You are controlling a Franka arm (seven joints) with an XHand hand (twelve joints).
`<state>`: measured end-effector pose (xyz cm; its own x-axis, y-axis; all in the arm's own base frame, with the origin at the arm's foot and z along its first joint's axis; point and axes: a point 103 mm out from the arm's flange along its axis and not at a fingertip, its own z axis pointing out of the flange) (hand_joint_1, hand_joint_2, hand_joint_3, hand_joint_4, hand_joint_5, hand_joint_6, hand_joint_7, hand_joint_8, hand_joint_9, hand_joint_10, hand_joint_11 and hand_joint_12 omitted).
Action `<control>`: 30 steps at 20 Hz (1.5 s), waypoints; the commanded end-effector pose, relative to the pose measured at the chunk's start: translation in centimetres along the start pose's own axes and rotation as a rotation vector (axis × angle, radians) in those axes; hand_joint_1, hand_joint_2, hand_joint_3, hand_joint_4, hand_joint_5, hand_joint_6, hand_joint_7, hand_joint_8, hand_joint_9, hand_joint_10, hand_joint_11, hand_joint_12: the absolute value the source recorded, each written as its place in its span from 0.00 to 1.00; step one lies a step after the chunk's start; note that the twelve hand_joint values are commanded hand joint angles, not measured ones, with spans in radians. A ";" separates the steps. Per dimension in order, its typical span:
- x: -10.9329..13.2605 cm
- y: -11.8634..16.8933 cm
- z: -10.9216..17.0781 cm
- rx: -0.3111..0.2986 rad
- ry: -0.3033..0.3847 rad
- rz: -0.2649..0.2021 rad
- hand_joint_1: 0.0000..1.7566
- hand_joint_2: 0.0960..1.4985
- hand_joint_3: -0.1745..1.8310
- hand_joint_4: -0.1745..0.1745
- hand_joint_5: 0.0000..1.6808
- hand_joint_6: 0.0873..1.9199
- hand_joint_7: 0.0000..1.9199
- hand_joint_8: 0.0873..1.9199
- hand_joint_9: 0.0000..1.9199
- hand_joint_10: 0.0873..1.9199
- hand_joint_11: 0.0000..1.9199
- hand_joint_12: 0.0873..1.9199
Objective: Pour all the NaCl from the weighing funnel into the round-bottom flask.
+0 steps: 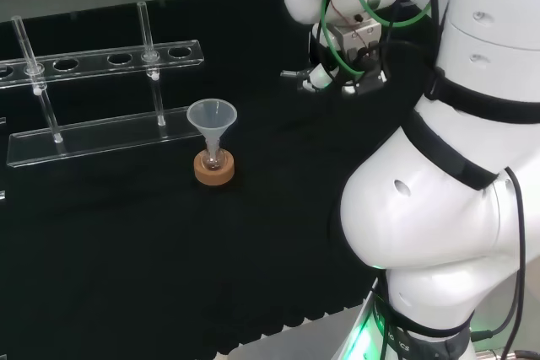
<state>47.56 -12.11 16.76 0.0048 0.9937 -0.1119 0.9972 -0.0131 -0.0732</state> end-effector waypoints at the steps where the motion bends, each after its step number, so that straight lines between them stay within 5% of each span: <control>1: -0.1 -1.6 -2.9 -0.005 -0.007 0.022 0.67 0.28 0.50 1.00 0.90 0.10 0.89 0.10 0.70 0.09 0.09 0.77; 13: 1.2 -4.1 -9.4 -0.064 -0.023 0.002 0.67 0.28 0.50 1.00 0.90 0.10 0.90 0.09 0.69 0.08 0.09 0.77; 27: 5.4 -9.3 -11.3 -0.083 -0.024 -0.144 0.67 0.28 0.50 1.00 0.90 0.10 0.90 0.08 0.69 0.08 0.09 0.77; 30: 6.8 -10.3 -11.6 -0.081 -0.018 -0.131 0.67 0.28 0.50 1.00 0.90 0.10 0.90 0.08 0.69 0.08 0.09 0.78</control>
<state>40.11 -6.24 28.27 -0.0990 0.9863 -0.1319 0.9949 0.1010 0.0081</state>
